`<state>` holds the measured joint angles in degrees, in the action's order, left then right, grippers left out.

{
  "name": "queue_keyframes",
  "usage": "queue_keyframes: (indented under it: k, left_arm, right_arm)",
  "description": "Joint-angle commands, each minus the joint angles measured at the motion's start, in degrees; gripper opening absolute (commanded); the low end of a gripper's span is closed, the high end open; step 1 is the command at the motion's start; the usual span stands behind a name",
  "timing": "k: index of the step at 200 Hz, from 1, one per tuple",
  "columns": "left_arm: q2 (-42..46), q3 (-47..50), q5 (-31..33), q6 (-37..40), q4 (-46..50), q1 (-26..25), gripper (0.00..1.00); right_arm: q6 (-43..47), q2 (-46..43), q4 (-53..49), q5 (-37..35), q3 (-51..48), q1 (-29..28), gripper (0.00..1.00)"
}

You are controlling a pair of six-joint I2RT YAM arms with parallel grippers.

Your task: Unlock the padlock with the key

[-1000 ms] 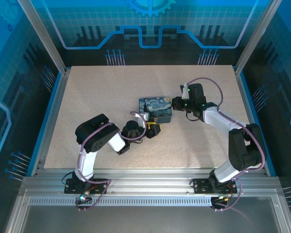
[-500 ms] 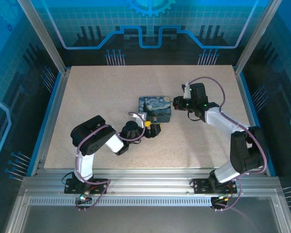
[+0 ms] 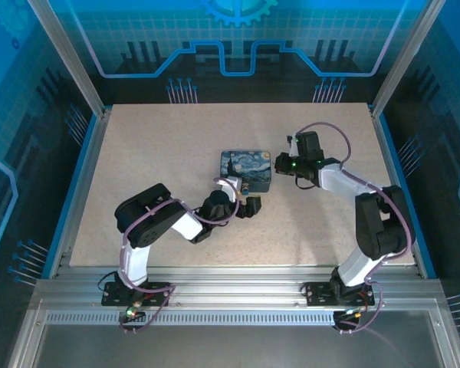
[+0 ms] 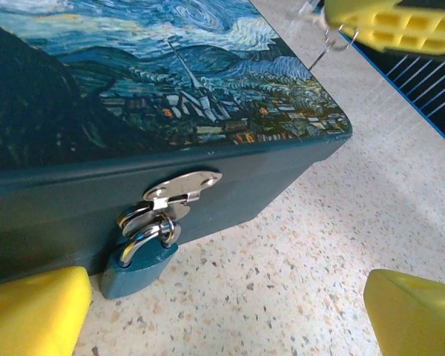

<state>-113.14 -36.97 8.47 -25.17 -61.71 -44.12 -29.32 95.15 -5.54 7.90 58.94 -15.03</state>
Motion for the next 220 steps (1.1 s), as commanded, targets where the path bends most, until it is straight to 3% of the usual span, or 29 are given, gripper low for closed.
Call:
queue_keyframes:
  k: [1,29,61,139,189,220]
  left_arm:
    - [-2.0,-2.41,1.23,2.75,0.0,-0.68,0.95]
    - [-2.94,-3.27,-2.76,2.95,-1.61,-0.71,0.92]
    - [-3.97,-3.69,-7.41,2.84,-3.53,-0.04,0.83]
    - [-4.42,-2.07,-11.9,-1.3,-8.79,3.13,0.88]
    - [-5.05,-0.13,-15.17,-5.2,-13.02,4.36,0.77]
    - [-4.98,0.32,-15.94,-6.39,-13.63,4.62,0.76]
  right_arm:
    - [-0.79,2.71,-0.26,0.66,2.67,0.17,0.0]
    - [0.13,4.46,-0.26,1.65,4.03,-0.98,0.0]
    - [0.87,4.8,-0.17,2.42,4.13,-1.92,0.0]
    - [1.8,3.55,0.79,2.99,2.35,-2.98,0.0]
    - [2.33,2.23,1.54,3.37,0.84,-3.71,0.0]
    - [2.87,1.53,1.05,3.21,0.31,-4.05,0.0]
